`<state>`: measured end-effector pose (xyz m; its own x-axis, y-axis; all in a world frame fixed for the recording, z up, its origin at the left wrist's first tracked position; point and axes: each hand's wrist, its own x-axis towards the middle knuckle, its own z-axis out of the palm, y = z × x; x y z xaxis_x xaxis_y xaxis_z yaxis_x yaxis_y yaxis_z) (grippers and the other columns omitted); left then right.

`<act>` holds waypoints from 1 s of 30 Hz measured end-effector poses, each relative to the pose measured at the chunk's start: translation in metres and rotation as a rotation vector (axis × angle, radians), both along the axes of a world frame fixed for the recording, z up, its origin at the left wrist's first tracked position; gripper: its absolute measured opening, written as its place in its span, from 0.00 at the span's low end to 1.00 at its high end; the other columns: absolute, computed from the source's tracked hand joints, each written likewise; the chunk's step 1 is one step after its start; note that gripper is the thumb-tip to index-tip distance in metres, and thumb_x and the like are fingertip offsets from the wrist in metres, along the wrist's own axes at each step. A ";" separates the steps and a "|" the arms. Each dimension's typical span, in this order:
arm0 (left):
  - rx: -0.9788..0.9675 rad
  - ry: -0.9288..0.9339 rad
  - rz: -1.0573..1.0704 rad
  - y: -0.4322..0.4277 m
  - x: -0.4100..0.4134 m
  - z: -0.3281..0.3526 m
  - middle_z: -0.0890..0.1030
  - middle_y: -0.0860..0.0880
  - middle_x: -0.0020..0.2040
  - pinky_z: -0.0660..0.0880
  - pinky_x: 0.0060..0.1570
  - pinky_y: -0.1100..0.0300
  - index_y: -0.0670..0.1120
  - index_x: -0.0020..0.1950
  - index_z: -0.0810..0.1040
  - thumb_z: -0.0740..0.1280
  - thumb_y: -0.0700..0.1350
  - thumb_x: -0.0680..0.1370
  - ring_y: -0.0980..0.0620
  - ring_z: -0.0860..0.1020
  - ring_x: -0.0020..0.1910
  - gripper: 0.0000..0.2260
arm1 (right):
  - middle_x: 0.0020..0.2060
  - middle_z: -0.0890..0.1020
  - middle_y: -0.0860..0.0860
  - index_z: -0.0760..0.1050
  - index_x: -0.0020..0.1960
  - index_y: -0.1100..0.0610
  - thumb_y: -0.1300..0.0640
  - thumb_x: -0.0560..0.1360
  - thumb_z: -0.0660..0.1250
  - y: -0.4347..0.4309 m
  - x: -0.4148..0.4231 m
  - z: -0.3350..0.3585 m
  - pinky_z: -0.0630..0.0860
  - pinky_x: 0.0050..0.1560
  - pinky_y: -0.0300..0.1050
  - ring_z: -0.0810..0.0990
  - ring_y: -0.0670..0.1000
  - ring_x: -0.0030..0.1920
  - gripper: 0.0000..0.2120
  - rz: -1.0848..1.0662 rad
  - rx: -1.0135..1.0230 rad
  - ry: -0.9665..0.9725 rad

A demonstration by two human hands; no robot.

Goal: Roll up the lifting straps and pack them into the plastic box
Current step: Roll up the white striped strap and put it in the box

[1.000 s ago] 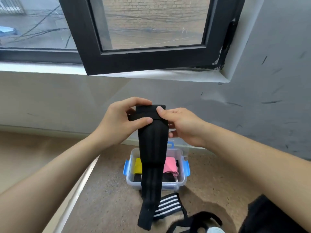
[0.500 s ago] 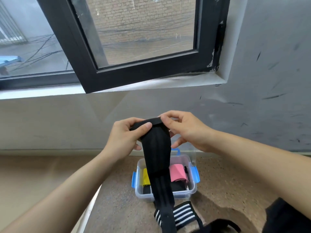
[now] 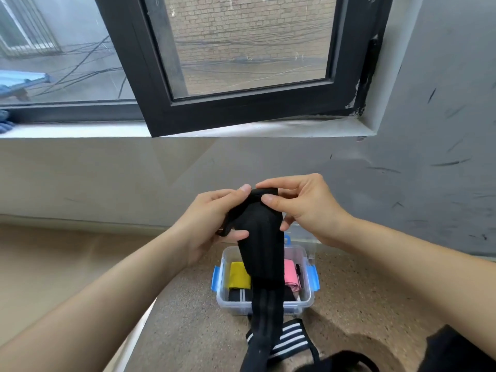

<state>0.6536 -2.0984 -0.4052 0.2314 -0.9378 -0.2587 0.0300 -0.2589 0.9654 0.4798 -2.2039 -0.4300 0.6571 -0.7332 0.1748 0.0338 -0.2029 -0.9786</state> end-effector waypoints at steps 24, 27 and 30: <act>-0.264 -0.189 -0.009 0.005 -0.003 -0.007 0.84 0.46 0.48 0.77 0.36 0.64 0.48 0.53 0.83 0.73 0.35 0.77 0.54 0.83 0.42 0.10 | 0.50 0.83 0.66 0.81 0.59 0.60 0.60 0.80 0.69 0.007 -0.013 0.011 0.82 0.32 0.43 0.86 0.56 0.48 0.09 0.089 0.111 0.058; -0.257 -0.175 -0.015 0.005 -0.004 -0.006 0.84 0.49 0.46 0.78 0.35 0.63 0.50 0.55 0.82 0.74 0.35 0.76 0.53 0.84 0.42 0.12 | 0.47 0.83 0.67 0.82 0.59 0.61 0.65 0.79 0.69 0.006 -0.015 0.012 0.81 0.33 0.42 0.86 0.56 0.45 0.09 0.069 0.040 0.027; -0.161 -0.158 -0.025 0.003 -0.003 -0.006 0.84 0.47 0.51 0.79 0.36 0.61 0.51 0.59 0.81 0.74 0.40 0.77 0.50 0.86 0.48 0.13 | 0.47 0.83 0.68 0.82 0.58 0.60 0.67 0.78 0.70 0.005 -0.016 0.011 0.82 0.35 0.43 0.85 0.56 0.44 0.10 0.043 0.000 0.001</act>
